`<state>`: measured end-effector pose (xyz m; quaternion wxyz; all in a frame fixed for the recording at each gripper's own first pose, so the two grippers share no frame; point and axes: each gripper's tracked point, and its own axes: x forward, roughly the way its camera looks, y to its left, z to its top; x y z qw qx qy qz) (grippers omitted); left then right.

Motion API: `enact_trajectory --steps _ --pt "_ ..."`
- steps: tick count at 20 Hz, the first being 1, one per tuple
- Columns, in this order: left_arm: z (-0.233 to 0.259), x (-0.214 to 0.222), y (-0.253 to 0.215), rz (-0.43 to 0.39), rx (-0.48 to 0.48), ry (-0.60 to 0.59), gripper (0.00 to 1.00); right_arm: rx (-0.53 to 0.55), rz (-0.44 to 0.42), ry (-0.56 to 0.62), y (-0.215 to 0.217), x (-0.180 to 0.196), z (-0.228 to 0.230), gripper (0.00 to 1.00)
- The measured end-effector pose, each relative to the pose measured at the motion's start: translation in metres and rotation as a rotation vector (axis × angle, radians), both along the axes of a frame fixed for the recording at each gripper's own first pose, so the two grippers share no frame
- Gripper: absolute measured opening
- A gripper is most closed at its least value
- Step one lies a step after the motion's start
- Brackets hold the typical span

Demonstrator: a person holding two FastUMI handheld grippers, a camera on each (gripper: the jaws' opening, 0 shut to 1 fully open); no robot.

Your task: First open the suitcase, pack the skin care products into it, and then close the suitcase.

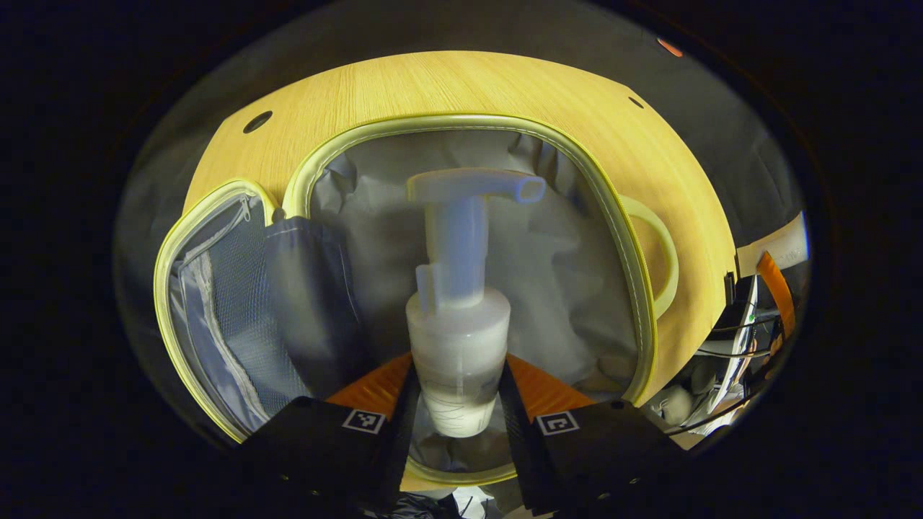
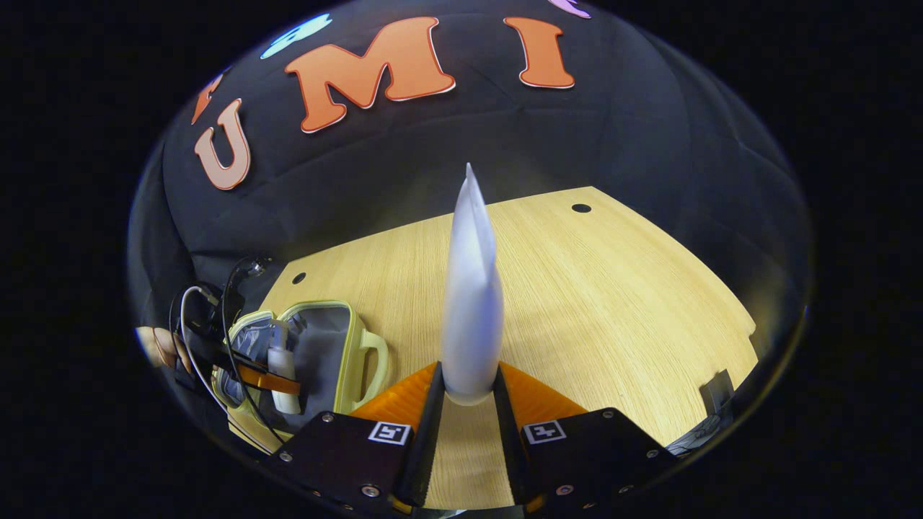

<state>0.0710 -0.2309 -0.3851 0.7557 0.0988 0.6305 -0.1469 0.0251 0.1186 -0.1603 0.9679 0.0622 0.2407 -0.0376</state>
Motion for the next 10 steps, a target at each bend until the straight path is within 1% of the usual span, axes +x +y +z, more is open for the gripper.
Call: enact_trajectory --steps 2,3,4,5,6,9,10 --pt "0.001 0.003 0.0 -0.009 -0.004 -0.017 0.63 0.008 0.007 0.005 0.007 0.002 0.002 0.43" --pt "0.003 0.004 -0.005 -0.001 -0.024 -0.029 0.68 0.012 0.013 0.005 0.012 0.004 0.003 0.43" --pt "0.008 0.002 -0.012 0.011 -0.049 -0.031 0.75 0.012 0.023 0.005 0.016 0.006 0.005 0.43" --pt "0.013 0.002 -0.013 0.012 -0.05 -0.046 0.87 0.005 0.031 0.003 0.02 0.007 0.007 0.43" --pt "0.016 0.006 -0.013 -0.006 -0.048 -0.076 1.0 -0.004 0.043 0.002 0.025 0.009 0.01 0.43" --pt "0.035 0.022 -0.004 -0.08 -0.017 -0.228 0.99 -0.02 0.091 0.004 0.044 0.012 0.022 0.43" --pt "0.045 0.03 0.006 -0.076 0.002 -0.296 0.99 -0.024 0.11 0.01 0.052 0.013 0.027 0.43"
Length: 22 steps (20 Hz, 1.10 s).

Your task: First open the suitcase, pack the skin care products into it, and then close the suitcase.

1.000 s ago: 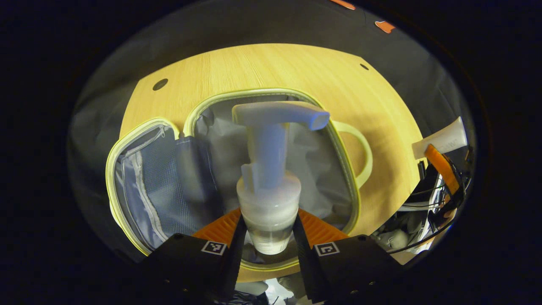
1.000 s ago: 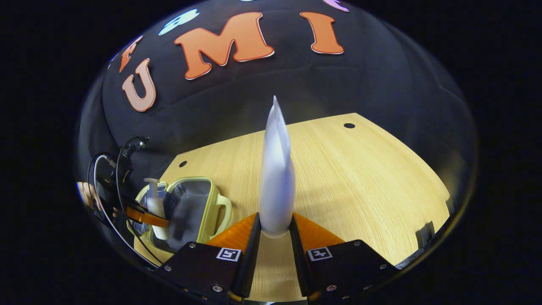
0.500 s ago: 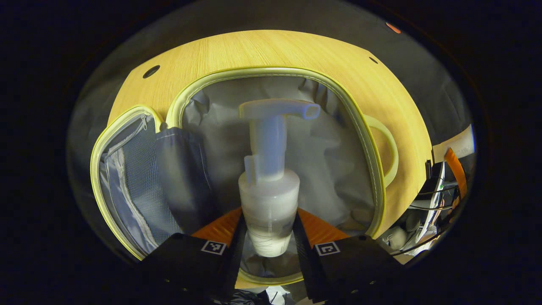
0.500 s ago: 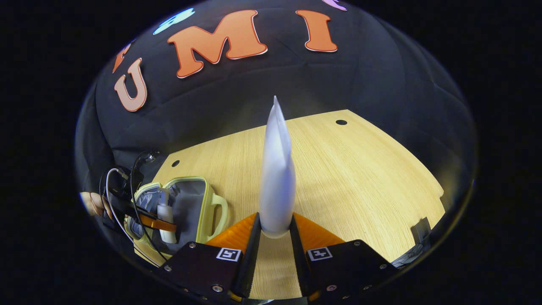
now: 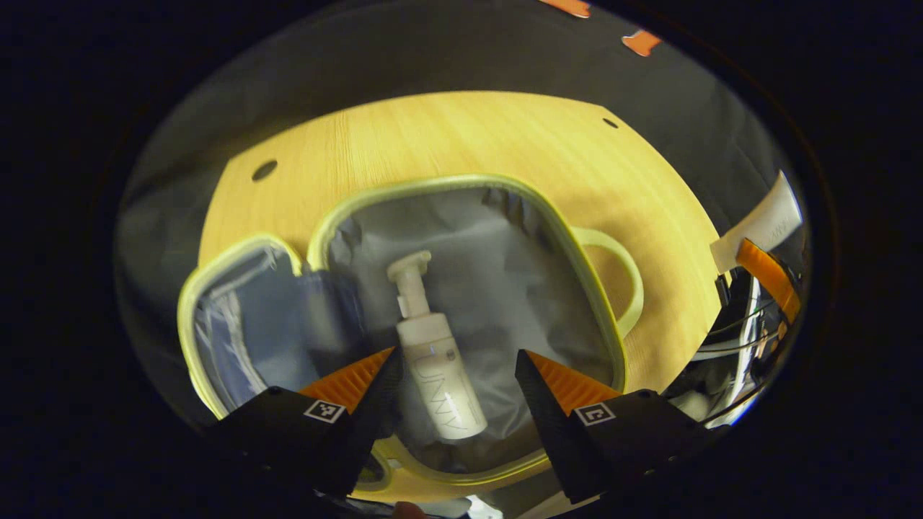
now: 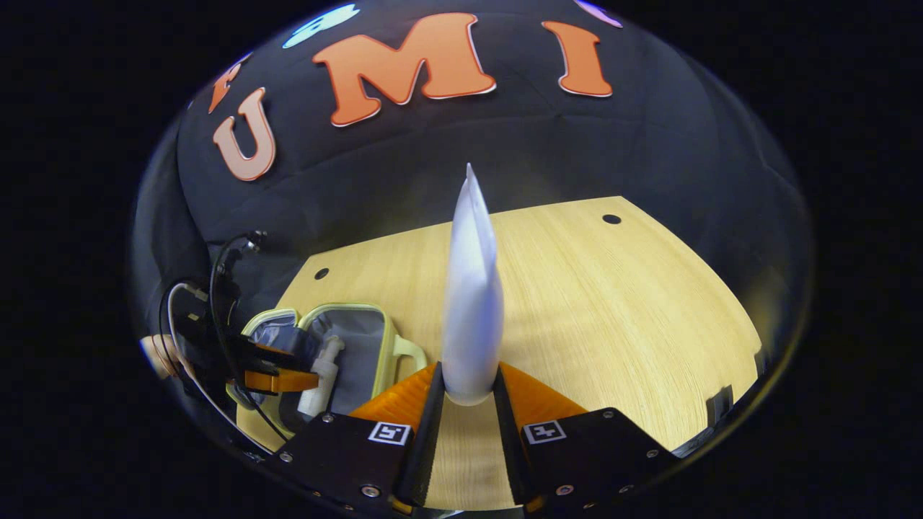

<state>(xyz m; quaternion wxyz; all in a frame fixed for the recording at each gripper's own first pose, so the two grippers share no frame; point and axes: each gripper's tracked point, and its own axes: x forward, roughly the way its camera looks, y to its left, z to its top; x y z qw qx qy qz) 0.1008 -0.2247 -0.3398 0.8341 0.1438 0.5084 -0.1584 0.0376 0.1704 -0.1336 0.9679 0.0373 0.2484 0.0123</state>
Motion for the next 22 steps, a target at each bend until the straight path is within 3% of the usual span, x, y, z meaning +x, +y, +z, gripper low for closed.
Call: enact_trajectory --steps 5,10,16,17,19,20,22 --pt "0.066 0.017 0.005 0.021 -0.076 -0.264 0.99 -0.05 0.117 0.049 0.056 0.006 0.01 0.43" --pt "0.127 0.026 0.043 0.074 -0.095 -0.551 0.99 -0.019 0.227 0.199 0.133 0.007 -0.006 0.43" --pt "0.185 0.001 0.11 0.141 -0.089 -0.697 0.99 0.012 0.299 0.483 0.202 0.004 -0.065 0.43" --pt "0.188 -0.004 0.12 0.153 -0.089 -0.708 0.99 -0.001 0.304 0.531 0.205 -0.001 -0.078 0.37" --pt "0.188 -0.011 0.137 0.172 -0.091 -0.716 0.99 -0.019 0.305 0.614 0.212 -0.003 -0.097 0.43" --pt "0.187 -0.015 0.145 0.191 -0.094 -0.718 0.99 -0.008 0.288 0.632 0.214 0.002 -0.103 0.38" --pt "0.189 -0.024 0.158 0.227 -0.117 -0.717 0.98 -0.017 0.232 0.66 0.21 0.015 -0.117 0.12"
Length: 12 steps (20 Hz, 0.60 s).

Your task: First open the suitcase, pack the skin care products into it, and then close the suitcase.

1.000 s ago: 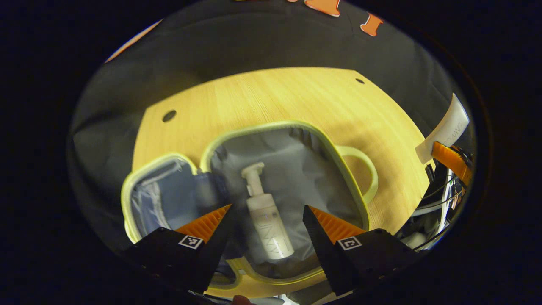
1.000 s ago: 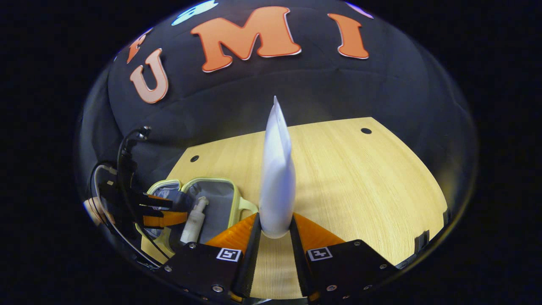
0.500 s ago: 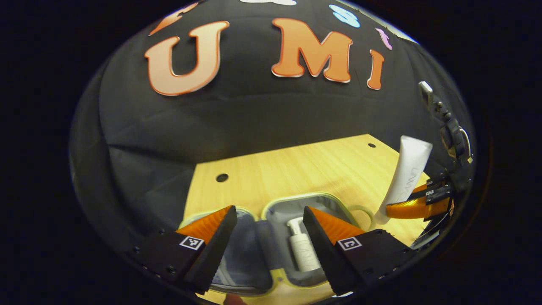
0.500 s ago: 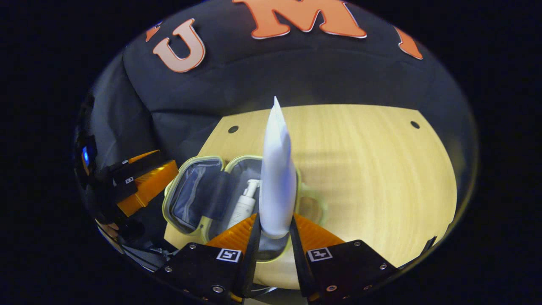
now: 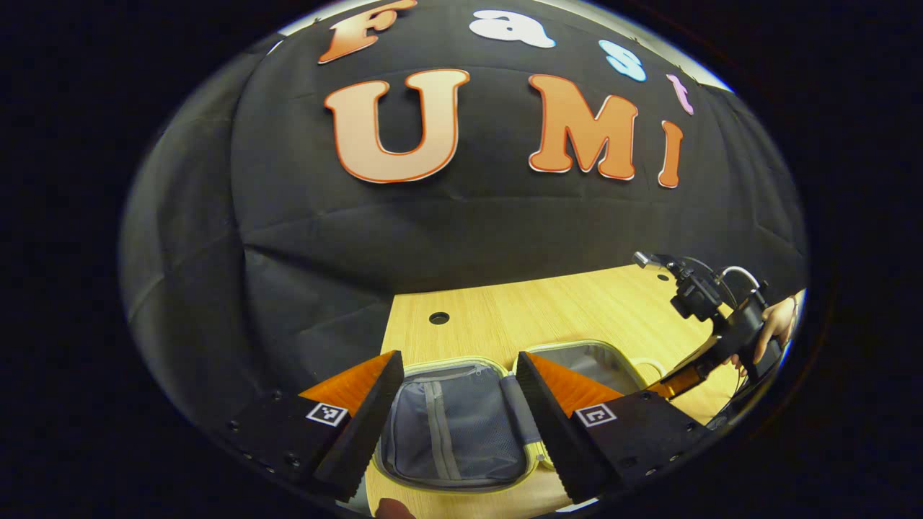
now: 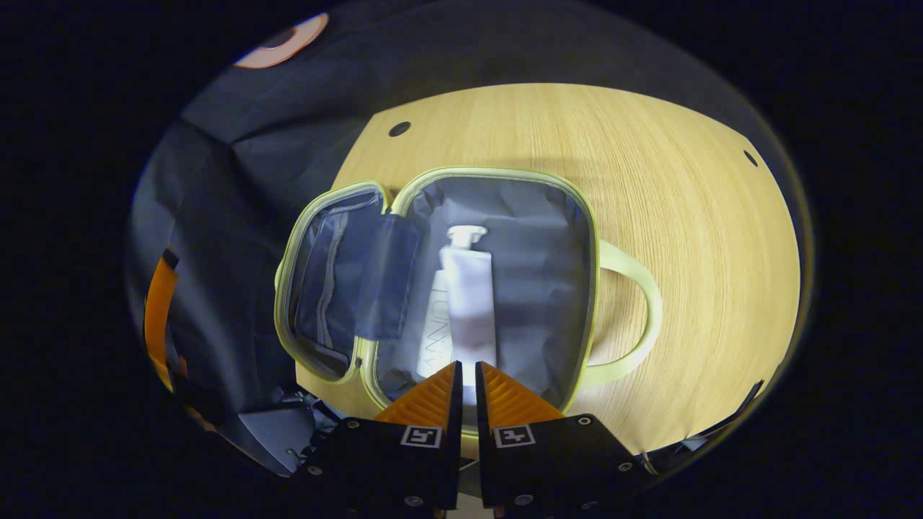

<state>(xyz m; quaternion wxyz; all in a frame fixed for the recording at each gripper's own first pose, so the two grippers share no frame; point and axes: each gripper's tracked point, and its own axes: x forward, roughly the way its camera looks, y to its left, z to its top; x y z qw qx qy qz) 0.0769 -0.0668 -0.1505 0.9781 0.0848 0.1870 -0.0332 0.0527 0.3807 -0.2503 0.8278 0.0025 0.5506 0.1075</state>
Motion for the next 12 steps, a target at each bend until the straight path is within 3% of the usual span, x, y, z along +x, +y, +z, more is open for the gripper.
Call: enact_trajectory --steps 2,9,11,12 --pt "0.001 -0.008 0.012 0.019 -0.039 -0.002 0.99 -0.044 -0.007 -0.005 -0.01 0.004 -0.014 0.11" --pt "-0.008 -0.014 0.076 0.116 -0.102 0.002 0.99 0.041 -0.037 -0.054 0.01 0.007 -0.004 0.07" --pt "-0.015 -0.012 0.103 0.125 -0.112 0.013 0.99 0.065 -0.027 -0.102 0.015 0.011 0.008 0.22" --pt "-0.02 -0.007 0.117 0.134 -0.112 0.017 0.99 0.07 -0.021 -0.124 0.017 0.011 0.014 0.41"
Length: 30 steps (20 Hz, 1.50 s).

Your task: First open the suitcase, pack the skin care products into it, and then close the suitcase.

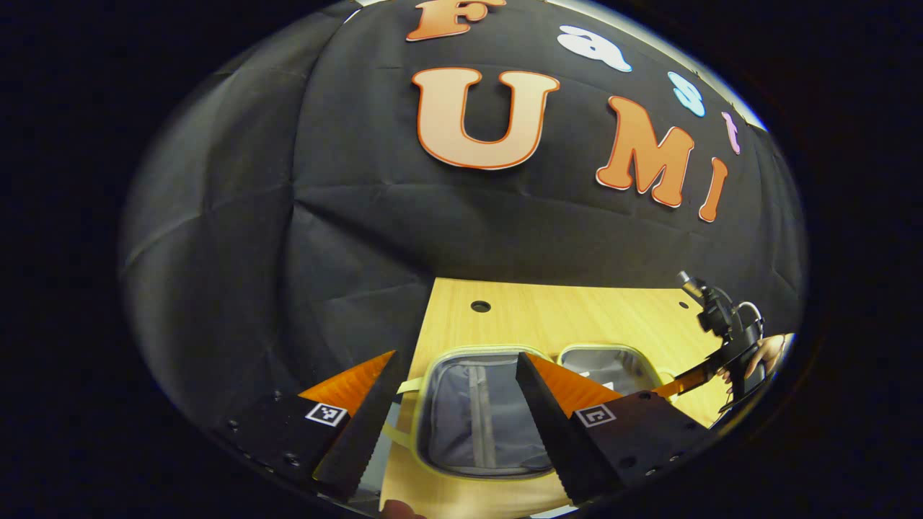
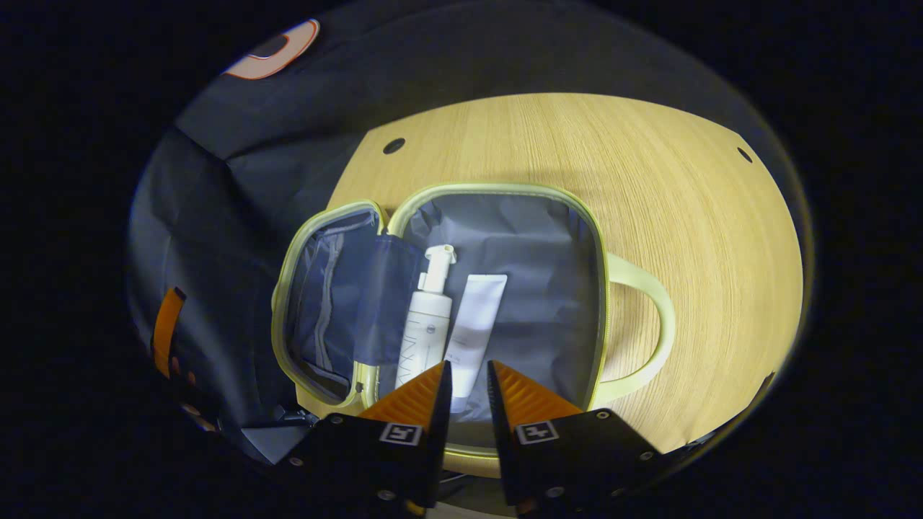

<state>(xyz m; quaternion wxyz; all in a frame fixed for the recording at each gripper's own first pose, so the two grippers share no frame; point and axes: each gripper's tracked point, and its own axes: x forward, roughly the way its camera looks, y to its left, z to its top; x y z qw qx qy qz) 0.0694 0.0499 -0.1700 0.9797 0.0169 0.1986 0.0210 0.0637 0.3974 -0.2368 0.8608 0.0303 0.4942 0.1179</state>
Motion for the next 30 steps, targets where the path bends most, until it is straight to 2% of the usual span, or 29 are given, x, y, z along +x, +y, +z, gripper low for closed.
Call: enact_trajectory --steps 3,4,5,8,11,14,18,21,22,23,24,26,27,28,29,30 --pt "-0.026 0.012 0.046 0.038 -0.007 0.048 0.99 0.025 0.008 -0.072 0.007 -0.003 0.016 0.67" --pt "-0.036 0.016 0.058 0.032 -0.021 0.064 0.99 0.027 0.009 -0.088 0.01 -0.004 0.019 0.92" --pt "-0.047 0.021 0.067 0.027 -0.045 0.086 0.99 0.023 0.004 -0.101 0.01 -0.007 0.022 0.95" --pt "-0.091 0.033 0.095 0.008 -0.151 0.148 0.99 0.028 -0.004 -0.128 0.016 -0.014 0.029 0.96" --pt "-0.142 0.037 0.116 -0.003 -0.302 0.247 0.99 0.044 -0.018 -0.135 0.019 -0.02 0.034 0.96" --pt "-0.181 0.044 0.124 0.016 -0.407 0.311 0.99 0.03 -0.043 -0.144 0.011 -0.018 0.038 0.95" --pt "-0.206 0.053 0.121 -0.004 -0.486 0.349 0.98 0.011 -0.085 -0.132 -0.003 -0.018 0.035 0.96" --pt "-0.214 0.062 0.108 -0.045 -0.556 0.363 0.93 0.008 -0.111 -0.121 -0.01 -0.02 0.033 0.96" --pt "-0.216 0.064 0.103 -0.068 -0.578 0.363 0.88 0.013 -0.119 -0.116 -0.011 -0.02 0.033 0.96" --pt "-0.216 0.067 0.097 -0.095 -0.603 0.358 0.76 0.016 -0.128 -0.111 -0.013 -0.022 0.032 0.96" --pt "-0.22 0.07 0.094 -0.109 -0.625 0.353 0.76 0.018 -0.135 -0.107 -0.015 -0.022 0.032 0.95" --pt "-0.226 0.079 0.094 -0.08 -0.669 0.334 0.37 0.016 -0.146 -0.099 -0.017 -0.024 0.03 0.95" --pt "-0.223 0.079 0.092 -0.103 -0.719 0.325 0.18 0.016 -0.149 -0.095 -0.018 -0.025 0.03 0.95" --pt "-0.22 0.083 0.088 -0.11 -0.774 0.315 0.12 0.017 -0.152 -0.091 -0.019 -0.026 0.03 0.95" --pt "-0.222 0.098 0.078 -0.089 -0.837 0.293 0.13 0.021 -0.153 -0.089 -0.018 -0.026 0.031 0.96" --pt "-0.211 0.082 0.081 -0.107 -0.88 0.283 0.12 0.023 -0.153 -0.087 -0.019 -0.025 0.031 0.95"
